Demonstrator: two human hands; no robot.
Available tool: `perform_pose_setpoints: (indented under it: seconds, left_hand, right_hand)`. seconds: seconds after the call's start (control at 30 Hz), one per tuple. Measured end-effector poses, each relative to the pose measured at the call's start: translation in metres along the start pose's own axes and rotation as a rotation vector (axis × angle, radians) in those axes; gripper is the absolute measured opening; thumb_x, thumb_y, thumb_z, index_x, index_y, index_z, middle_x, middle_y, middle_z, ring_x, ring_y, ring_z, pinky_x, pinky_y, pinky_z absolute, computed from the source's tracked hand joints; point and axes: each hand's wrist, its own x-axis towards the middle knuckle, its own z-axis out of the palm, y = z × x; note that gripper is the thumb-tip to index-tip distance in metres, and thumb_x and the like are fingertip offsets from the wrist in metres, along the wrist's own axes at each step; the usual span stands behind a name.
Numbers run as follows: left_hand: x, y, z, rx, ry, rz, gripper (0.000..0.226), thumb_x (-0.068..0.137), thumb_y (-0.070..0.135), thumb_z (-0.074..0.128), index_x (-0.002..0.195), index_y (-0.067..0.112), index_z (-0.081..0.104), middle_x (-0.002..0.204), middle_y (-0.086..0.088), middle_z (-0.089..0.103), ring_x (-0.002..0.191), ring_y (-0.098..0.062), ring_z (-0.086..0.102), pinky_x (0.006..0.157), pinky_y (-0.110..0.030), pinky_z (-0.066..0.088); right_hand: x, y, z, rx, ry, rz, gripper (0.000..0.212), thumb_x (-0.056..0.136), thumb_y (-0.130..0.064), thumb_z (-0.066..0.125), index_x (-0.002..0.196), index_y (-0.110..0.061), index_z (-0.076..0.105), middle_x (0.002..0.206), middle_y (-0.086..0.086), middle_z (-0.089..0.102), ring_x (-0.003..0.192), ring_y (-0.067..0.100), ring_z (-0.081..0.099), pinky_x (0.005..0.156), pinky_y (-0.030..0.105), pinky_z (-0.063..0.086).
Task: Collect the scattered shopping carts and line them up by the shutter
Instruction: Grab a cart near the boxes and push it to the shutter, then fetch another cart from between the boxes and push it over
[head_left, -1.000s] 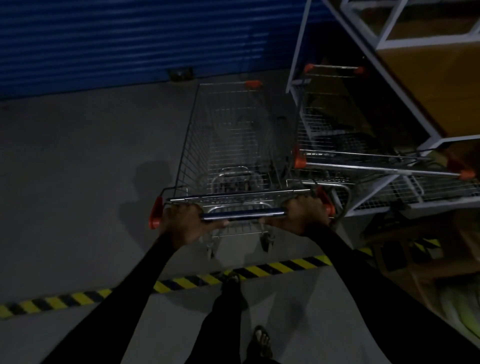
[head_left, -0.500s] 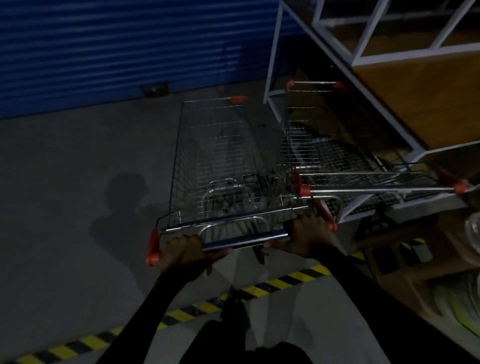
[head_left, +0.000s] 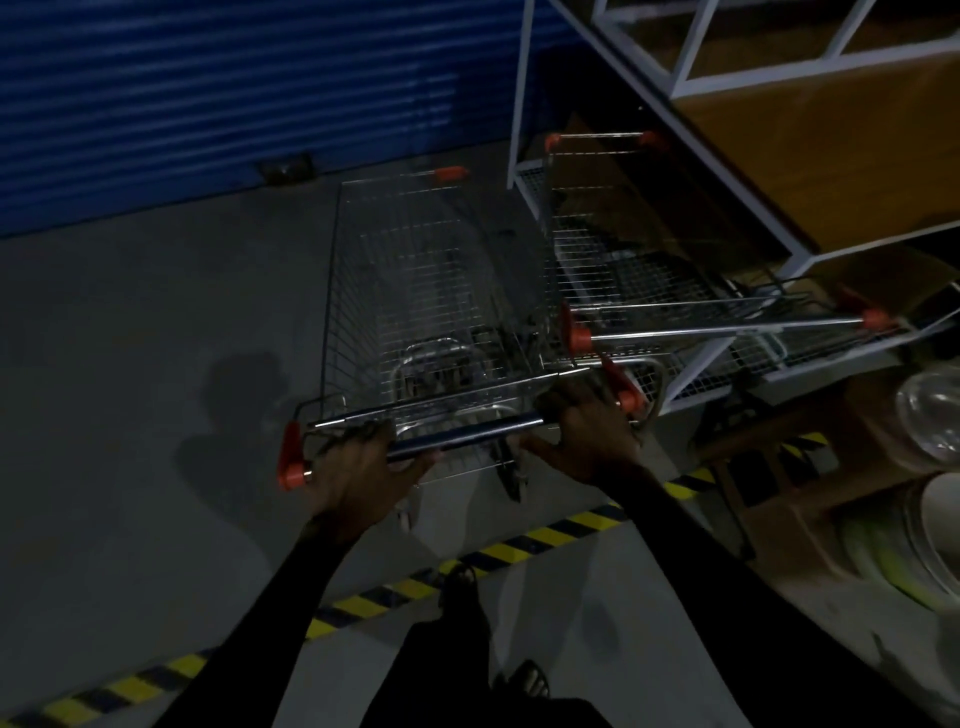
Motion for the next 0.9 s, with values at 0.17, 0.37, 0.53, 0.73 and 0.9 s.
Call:
perform_pose_setpoints:
  seconds: [0.17,0.37,0.53,0.73,0.9]
  left_hand:
    - [-0.042,0.029,0.008,-0.074,0.027,0.014,0.065,0.092,0.057,0.051,0.140,0.013,0.062,0.139,-0.013,0.062,0.129,-0.040,0.056,0.112,-0.058,0.039]
    - [-0.098,0.060,0.001,-0.134,-0.146,0.032,0.071,0.094,0.055,0.045,0.153,0.017,0.053,0.163,-0.015,0.044,0.147,-0.039,0.043,0.116,-0.057,0.040]
    - [-0.135,0.102,-0.004,-0.312,-0.561,0.161,0.049,0.101,0.044,0.065,0.146,0.025,0.061,0.141,-0.001,0.066,0.124,-0.023,0.064,0.100,-0.037,0.052]
    - [-0.157,0.161,-0.001,-0.344,-0.770,0.439,0.038,0.104,0.048,0.063,0.139,0.033,0.064,0.128,0.012,0.070,0.114,-0.013,0.068,0.087,-0.033,0.054]
    - [-0.165,0.192,-0.010,-0.379,-0.824,0.716,0.036,0.106,0.037,0.064,0.140,0.027,0.065,0.131,0.007,0.070,0.115,-0.019,0.067,0.091,-0.038,0.056]
  right_hand:
    - [-0.072,-0.022,0.000,0.133,0.150,0.163,0.054,0.095,-0.048,0.062,0.139,-0.017,0.060,0.140,0.011,0.056,0.128,0.036,0.054,0.103,0.047,0.041]
    - [-0.174,-0.040,0.002,0.447,0.045,0.372,0.044,0.106,-0.046,0.060,0.137,-0.015,0.065,0.128,0.008,0.066,0.105,0.030,0.068,0.083,0.043,0.056]
    - [-0.242,-0.054,-0.003,0.592,0.129,0.554,0.041,0.104,-0.048,0.060,0.131,-0.018,0.069,0.118,-0.001,0.072,0.103,0.019,0.069,0.083,0.040,0.058]
    - [-0.319,-0.082,-0.016,0.634,0.282,0.841,0.051,0.101,-0.058,0.053,0.125,-0.017,0.071,0.098,-0.003,0.076,0.089,0.016,0.072,0.075,0.035,0.059]
    - [-0.384,-0.128,-0.024,0.573,0.406,1.143,0.036,0.103,-0.050,0.061,0.119,-0.020,0.073,0.091,-0.008,0.076,0.085,0.012,0.072,0.074,0.041,0.061]
